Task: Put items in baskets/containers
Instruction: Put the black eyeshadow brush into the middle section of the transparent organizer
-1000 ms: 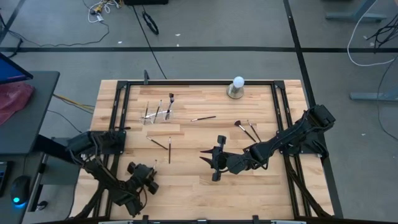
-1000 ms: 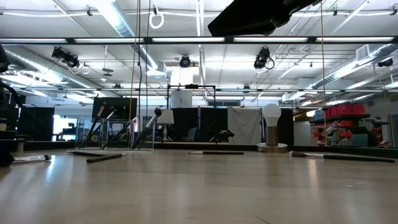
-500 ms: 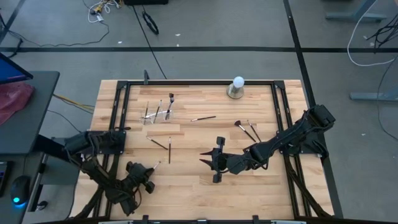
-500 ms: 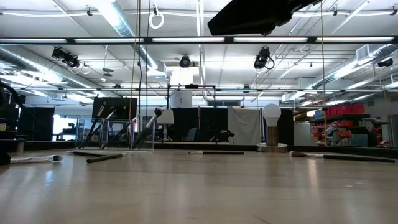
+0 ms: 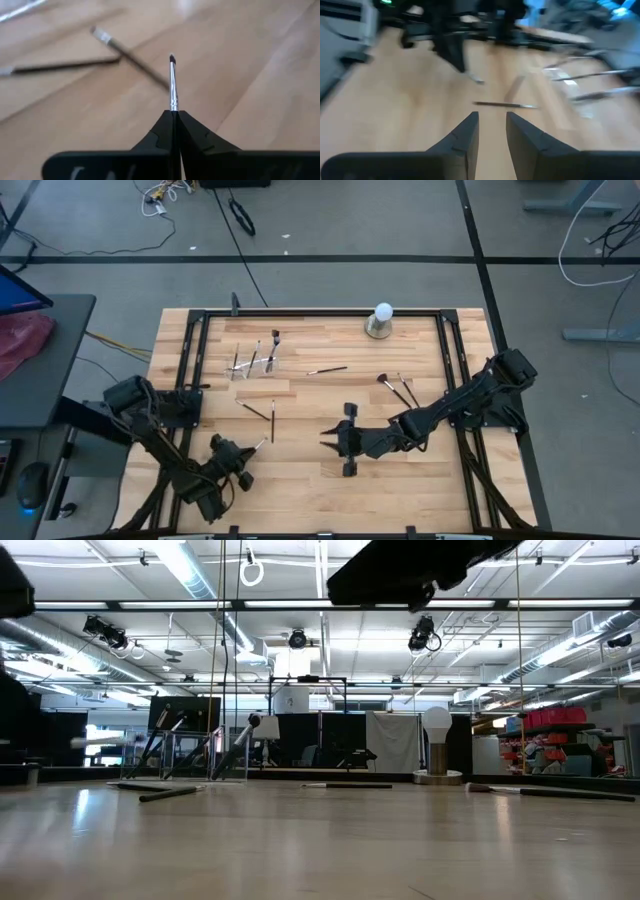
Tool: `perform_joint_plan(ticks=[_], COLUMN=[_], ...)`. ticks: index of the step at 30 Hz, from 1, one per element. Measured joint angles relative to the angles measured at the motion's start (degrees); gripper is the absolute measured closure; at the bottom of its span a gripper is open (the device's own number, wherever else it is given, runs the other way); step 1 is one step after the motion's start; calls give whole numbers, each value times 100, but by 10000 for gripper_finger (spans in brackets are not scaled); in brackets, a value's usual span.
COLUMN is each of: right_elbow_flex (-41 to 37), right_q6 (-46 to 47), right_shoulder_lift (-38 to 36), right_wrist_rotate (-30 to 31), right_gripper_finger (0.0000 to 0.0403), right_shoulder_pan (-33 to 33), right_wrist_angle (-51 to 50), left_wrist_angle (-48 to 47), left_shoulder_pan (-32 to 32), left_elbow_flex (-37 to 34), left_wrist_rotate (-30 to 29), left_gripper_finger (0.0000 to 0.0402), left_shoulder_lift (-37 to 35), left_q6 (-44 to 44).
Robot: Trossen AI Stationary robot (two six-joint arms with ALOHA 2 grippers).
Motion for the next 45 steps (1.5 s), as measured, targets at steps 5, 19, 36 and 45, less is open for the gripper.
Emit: perform_joint_plan(ticks=[5, 19, 36, 45], right_elbow_flex=[-1, 1, 12, 93], right_q6=[289, 876, 914, 759], right_shoulder_lift=[579, 2360, 2240, 996], right_wrist_rotate=[-625, -2076, -2206, -1663], right_gripper_finger=[302, 224, 386, 395], right_shoulder_pan=[-207, -941, -981, -978], right_wrist_angle=[553, 4958, 4743, 2009], left_wrist_angle=[595, 3128, 3656, 3611], left_shoulder_pan=[237, 820, 1199, 1873], left_elbow_flex=[4, 4, 4, 11], left_wrist_rotate=[-1248, -1708, -1120, -66], left_gripper_finger=[389, 384, 368, 253], left_shoulder_lift=[-202, -801, -806, -812], left_q6=[961, 5224, 6102, 6771])
